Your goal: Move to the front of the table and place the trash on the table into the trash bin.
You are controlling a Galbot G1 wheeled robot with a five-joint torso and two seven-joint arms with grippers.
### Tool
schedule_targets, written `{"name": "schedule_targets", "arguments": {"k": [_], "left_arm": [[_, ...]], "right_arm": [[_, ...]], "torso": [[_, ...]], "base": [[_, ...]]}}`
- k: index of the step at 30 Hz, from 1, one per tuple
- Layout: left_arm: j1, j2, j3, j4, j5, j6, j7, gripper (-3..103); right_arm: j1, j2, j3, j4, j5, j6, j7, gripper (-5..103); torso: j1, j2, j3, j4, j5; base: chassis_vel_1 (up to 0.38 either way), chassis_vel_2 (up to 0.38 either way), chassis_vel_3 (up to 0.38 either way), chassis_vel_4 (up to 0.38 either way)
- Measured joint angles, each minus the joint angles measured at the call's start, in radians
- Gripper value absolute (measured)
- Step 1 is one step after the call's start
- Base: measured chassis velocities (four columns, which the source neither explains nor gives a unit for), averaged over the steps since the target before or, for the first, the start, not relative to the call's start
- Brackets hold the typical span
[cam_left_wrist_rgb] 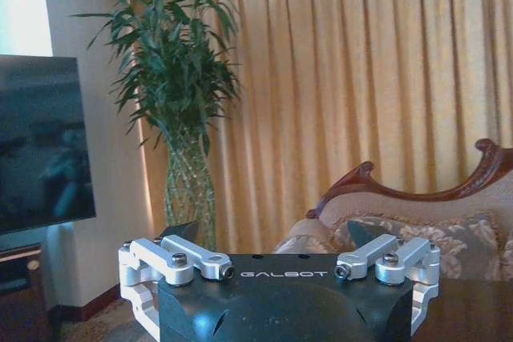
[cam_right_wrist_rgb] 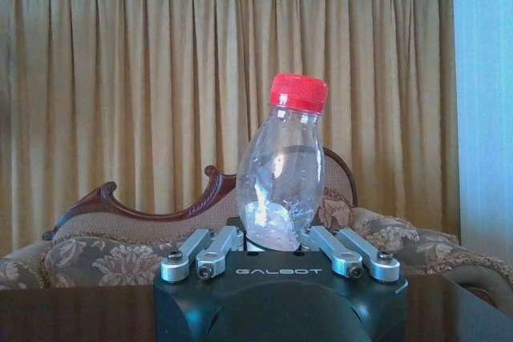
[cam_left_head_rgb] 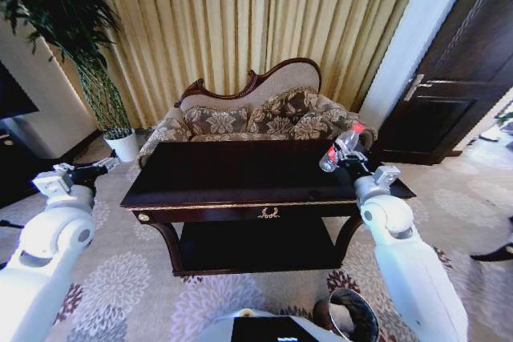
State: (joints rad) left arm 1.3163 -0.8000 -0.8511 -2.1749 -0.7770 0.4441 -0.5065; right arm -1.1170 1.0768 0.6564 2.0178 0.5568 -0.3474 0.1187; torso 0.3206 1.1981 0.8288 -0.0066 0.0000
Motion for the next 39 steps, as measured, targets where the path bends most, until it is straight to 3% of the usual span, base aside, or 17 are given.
{"name": "schedule_targets", "arguments": {"k": [39], "left_arm": [[0.007, 0.001, 0.019, -0.037, 0.004, -0.021, 0.005, 100]], "right_arm": [[-0.014, 0.002, 0.015, 0.029, 0.005, 0.005, 0.0, 27]], "torso": [[0.0, 0.0, 0.0, 0.0, 0.0]], "base": [[0.001, -0.001, 0.0, 0.001]]}}
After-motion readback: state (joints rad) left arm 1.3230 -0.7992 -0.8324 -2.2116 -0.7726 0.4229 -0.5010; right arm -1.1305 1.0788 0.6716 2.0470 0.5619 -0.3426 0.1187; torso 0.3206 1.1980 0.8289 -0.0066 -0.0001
